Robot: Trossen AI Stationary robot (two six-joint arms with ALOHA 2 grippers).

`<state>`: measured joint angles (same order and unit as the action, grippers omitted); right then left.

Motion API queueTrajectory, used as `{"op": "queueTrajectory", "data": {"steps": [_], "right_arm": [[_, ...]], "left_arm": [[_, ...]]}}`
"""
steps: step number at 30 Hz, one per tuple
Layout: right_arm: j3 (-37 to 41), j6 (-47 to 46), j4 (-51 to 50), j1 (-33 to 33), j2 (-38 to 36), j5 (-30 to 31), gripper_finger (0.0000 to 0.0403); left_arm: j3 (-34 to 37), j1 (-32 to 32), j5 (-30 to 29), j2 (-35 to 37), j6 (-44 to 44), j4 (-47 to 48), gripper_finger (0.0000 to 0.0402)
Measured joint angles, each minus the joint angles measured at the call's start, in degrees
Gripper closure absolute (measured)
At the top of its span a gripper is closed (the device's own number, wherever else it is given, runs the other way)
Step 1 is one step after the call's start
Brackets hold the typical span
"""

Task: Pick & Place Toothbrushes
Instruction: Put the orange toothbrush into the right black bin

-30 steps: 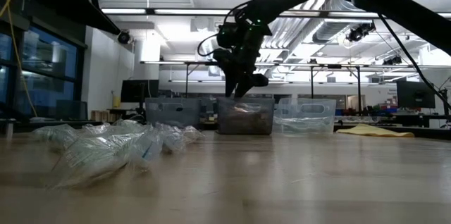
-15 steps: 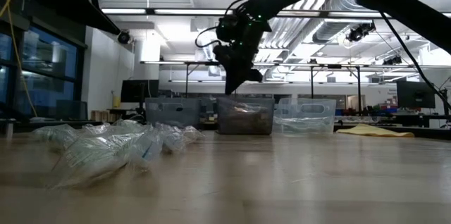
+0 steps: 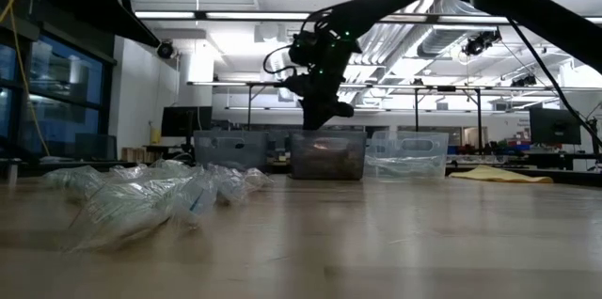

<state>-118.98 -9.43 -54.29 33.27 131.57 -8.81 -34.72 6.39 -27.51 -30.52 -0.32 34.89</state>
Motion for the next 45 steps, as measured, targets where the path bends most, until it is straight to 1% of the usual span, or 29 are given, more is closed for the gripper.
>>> {"op": "queueTrajectory", "data": {"steps": [2,4,6,16,20,29,34,38,42,45], "right_arm": [[0.0,-0.76,0.58,0.44,0.0,-1.19,0.0401],[0.0,-0.84,0.78,0.7,0.0,-3.81,0.0401],[0.0,-0.81,1.39,0.7,0.0,-4.61,0.0401],[0.0,-0.84,1.85,0.38,0.02,-4.2,0.0401],[0.05,-2.42,1.89,0.38,0.02,-4.2,0.0401],[6.17,-2.36,5.04,1.1,0.09,-5.67,0.0401],[6.49,-2.34,6.96,1.71,-0.4,-8.0,0.0401],[6.43,-1.86,7.37,1.67,-2.55,-7.7,0.0401],[6.43,-1.48,5.27,1.62,-5.01,-7.22,0.0401],[6.36,-1.17,0.26,1.28,-6.35,-7.06,0.0401]], "left_arm": [[-0.02,0.0,0.0,0.0,0.0,0.0,0.0226],[-0.02,-0.01,0.02,0.0,0.0,0.01,0.0226],[-0.02,0.0,0.02,0.0,0.02,0.01,0.0226],[-0.02,0.0,0.09,-0.07,0.0,-0.01,0.0226],[-0.02,0.0,0.13,-0.07,-0.02,0.0,0.0226],[-0.02,0.0,0.13,-0.09,-0.02,0.01,0.0226],[-0.02,0.0,0.13,-0.09,-0.02,0.01,0.0226],[-0.02,0.0,0.13,-0.09,-0.02,0.01,0.0226],[-0.02,0.0,0.13,-0.09,-0.02,0.01,0.0226],[-0.02,-0.02,0.13,-0.09,-0.07,0.27,0.0226]]}}
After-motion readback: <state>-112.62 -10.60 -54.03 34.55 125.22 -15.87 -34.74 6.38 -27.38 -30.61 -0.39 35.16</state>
